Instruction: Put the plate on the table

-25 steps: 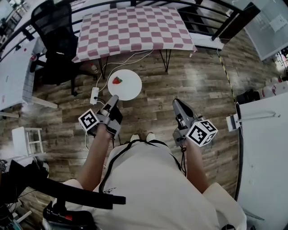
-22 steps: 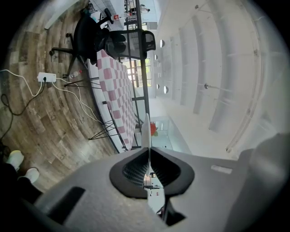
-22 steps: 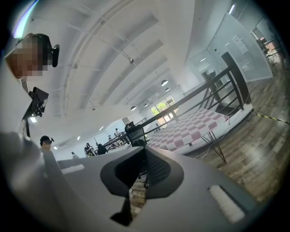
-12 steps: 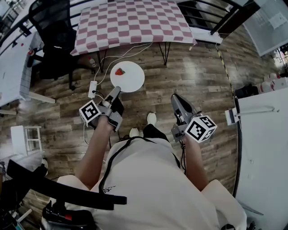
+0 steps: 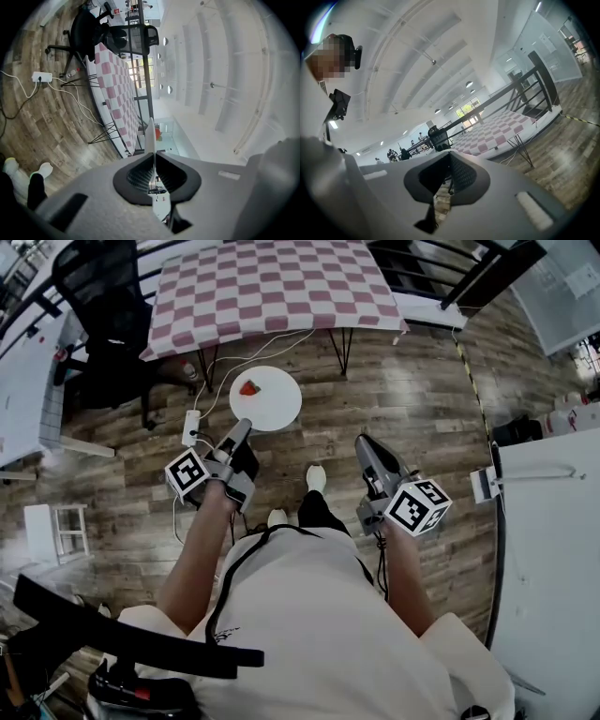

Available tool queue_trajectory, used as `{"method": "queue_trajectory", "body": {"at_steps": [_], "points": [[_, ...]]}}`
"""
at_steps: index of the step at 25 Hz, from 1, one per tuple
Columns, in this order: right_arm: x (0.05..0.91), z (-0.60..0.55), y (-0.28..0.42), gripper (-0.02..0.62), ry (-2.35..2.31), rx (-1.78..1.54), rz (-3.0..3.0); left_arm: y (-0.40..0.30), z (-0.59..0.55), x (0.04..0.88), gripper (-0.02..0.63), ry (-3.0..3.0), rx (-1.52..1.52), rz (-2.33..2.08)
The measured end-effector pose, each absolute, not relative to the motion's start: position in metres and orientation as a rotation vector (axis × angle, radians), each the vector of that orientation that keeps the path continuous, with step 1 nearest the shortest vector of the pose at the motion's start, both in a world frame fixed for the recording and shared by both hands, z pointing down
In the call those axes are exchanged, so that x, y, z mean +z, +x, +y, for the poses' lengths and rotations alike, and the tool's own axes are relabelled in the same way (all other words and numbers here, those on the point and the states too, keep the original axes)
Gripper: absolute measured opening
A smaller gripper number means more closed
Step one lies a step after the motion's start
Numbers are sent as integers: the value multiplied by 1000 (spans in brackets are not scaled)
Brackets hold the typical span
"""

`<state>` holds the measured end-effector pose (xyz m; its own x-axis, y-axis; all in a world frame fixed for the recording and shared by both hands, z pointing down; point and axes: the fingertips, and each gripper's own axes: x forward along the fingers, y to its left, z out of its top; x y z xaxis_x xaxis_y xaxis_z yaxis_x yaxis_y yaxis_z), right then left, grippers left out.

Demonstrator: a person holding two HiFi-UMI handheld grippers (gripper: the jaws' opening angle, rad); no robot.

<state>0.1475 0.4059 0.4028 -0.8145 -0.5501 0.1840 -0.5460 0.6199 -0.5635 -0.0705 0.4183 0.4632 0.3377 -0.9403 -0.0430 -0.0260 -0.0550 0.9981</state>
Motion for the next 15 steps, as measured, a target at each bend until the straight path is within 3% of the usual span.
{"method": "queue_trajectory", "body": {"at_steps": [15], "points": [[415,262,155,8,-802,-1016,2880,-53,292,465,23,1384,-1020,-1026]]}}
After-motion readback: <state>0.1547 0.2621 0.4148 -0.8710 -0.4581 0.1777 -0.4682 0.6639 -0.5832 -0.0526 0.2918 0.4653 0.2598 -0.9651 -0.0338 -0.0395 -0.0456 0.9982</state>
